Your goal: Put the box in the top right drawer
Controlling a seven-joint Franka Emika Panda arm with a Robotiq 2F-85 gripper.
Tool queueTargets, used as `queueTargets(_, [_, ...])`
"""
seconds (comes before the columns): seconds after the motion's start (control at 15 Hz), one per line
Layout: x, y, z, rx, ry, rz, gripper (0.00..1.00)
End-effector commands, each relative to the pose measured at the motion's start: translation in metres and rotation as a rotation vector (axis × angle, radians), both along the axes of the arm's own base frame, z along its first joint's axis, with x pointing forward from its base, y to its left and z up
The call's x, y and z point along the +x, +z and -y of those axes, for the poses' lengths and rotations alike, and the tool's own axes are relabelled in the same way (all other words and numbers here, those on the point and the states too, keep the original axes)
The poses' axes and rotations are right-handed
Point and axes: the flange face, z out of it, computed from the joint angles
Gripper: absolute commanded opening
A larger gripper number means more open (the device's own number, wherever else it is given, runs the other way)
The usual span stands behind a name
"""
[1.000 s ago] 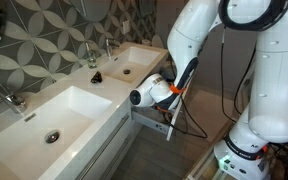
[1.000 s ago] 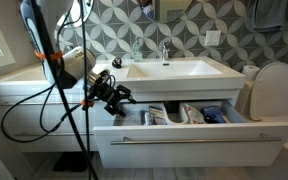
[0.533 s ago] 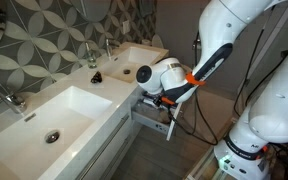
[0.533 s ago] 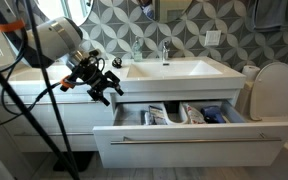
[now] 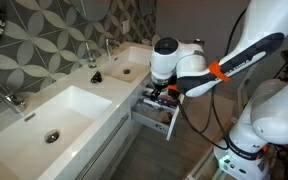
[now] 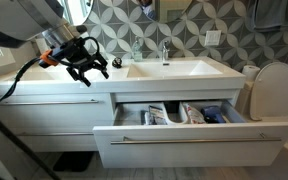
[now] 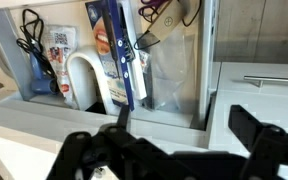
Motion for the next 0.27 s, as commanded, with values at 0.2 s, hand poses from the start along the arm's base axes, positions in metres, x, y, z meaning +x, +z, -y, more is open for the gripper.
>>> queueTargets(0.2, [0.0006, 0.0063, -0.0010, 0.013, 0.018, 0.006, 1.00])
